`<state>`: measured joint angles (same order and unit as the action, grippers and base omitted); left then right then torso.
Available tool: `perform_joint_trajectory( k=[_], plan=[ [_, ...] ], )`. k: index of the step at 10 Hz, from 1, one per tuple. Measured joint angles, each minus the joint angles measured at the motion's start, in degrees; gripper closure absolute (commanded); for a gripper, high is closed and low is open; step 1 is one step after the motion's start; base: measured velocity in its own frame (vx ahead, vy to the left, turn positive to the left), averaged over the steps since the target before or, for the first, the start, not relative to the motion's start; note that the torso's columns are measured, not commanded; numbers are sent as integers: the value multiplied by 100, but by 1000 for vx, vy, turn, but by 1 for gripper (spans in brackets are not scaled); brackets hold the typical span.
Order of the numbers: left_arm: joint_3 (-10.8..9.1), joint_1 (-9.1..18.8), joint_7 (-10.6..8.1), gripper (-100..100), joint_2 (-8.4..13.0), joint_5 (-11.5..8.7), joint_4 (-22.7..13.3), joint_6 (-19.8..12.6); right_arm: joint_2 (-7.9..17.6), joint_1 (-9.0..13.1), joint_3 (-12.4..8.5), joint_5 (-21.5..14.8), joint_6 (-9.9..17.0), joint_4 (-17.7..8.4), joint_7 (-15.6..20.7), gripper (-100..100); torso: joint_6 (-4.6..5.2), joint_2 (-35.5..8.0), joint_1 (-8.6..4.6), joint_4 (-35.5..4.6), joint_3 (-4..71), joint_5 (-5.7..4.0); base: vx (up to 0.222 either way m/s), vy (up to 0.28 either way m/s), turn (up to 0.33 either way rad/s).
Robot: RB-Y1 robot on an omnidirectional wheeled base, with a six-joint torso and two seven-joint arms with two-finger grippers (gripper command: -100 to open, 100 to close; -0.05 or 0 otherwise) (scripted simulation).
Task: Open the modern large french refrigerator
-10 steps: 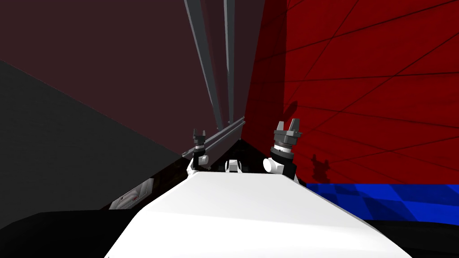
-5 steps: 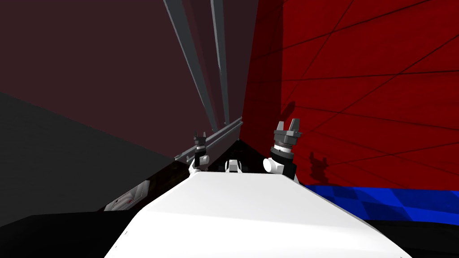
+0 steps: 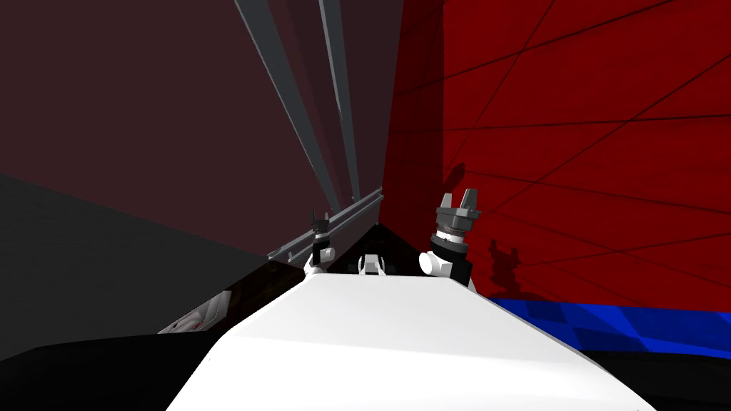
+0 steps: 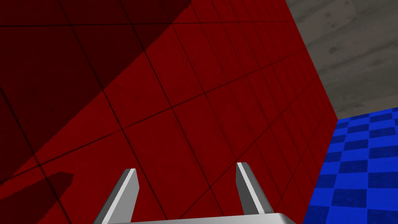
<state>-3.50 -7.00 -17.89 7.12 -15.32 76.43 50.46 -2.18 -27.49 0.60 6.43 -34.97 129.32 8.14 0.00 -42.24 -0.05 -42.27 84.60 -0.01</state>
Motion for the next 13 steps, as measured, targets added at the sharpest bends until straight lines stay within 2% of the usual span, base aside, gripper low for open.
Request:
perform_joint_trajectory(
  k=[8,11,13],
  plan=[
    [-68,393,-218,-100,-77,-408,-1116,307,0,0,0,0,0,0,0,0,0,-6,10,-2,-4,2,44,-82,-2],
    [-79,461,-259,-100,-114,-489,-1310,365,1,1,-1,0,0,0,0,0,-1,-13,21,-4,-8,5,18,-28,13],
    [-121,574,-218,-100,-83,-506,-1202,161,1,1,-1,0,0,0,0,0,0,-6,12,-2,-4,3,9,2,26]
  ],
)
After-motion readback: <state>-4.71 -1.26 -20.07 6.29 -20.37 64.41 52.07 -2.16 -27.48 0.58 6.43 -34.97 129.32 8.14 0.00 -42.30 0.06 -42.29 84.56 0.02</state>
